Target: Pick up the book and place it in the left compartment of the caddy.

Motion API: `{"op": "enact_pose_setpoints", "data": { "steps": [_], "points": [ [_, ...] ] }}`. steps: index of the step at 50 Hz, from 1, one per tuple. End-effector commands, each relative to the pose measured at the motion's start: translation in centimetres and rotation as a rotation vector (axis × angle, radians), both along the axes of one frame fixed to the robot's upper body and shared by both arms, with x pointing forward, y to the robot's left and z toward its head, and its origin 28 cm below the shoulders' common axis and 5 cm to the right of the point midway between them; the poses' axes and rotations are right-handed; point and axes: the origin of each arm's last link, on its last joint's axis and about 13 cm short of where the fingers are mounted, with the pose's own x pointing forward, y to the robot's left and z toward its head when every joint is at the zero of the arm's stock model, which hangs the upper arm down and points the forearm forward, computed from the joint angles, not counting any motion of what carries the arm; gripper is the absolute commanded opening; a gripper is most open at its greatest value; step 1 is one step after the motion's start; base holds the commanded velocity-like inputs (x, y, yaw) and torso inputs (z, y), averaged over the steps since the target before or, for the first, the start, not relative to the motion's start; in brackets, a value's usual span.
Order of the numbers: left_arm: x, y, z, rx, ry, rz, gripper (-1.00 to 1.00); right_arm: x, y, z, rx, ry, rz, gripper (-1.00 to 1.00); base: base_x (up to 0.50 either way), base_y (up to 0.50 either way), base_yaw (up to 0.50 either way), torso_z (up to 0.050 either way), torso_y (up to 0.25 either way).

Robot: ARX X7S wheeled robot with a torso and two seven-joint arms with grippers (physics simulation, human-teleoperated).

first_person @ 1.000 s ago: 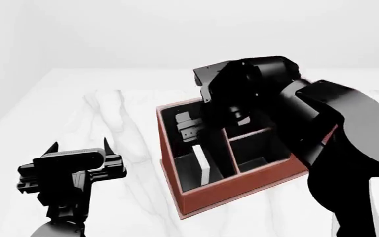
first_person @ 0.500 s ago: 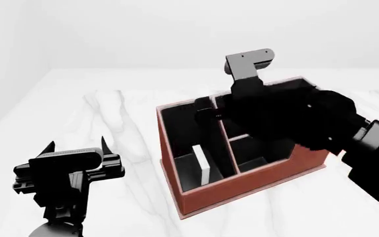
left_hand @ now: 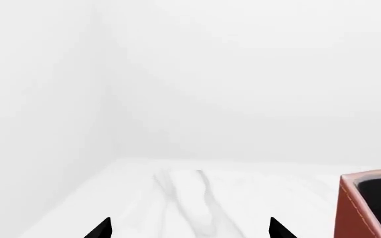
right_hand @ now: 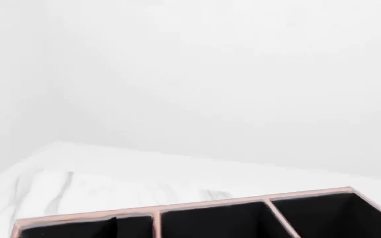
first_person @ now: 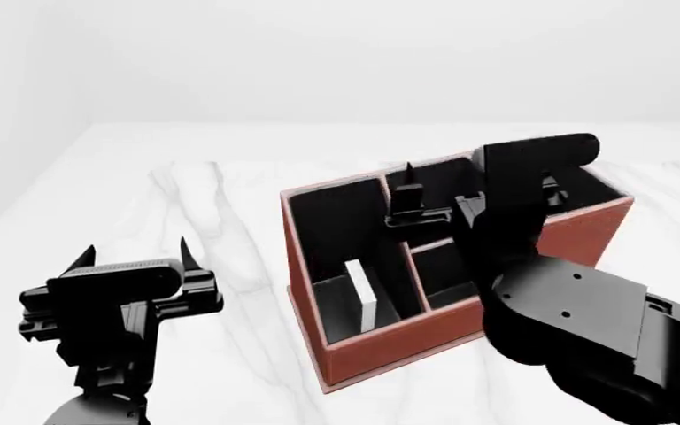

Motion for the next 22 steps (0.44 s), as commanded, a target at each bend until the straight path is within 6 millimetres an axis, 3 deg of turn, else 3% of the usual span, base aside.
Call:
{"op": "enact_pose_setpoints", "data": {
  "steps": [1, 12, 22],
  "points": [
    [0.0, -0.2, 0.8, 0.008, -0.021, -0.006, 1.00, -2.0, -0.4, -0.5, 0.037, -0.127, -0.009, 1.00, 0.00, 0.00, 0.00, 0.000, 0.000],
    [0.0, -0.3, 0.8, 0.012, -0.025, -0.011, 1.00, -3.1, -0.5, 0.1, 0.048, -0.248, -0.031, 1.00, 0.00, 0.00, 0.00, 0.000, 0.000],
    [0.0, -0.3, 0.7, 0.014, -0.019, -0.012, 1.00, -4.0, -0.7, 1.9, 0.087, -0.330, -0.037, 1.00, 0.00, 0.00, 0.00, 0.000, 0.000]
  ]
}}
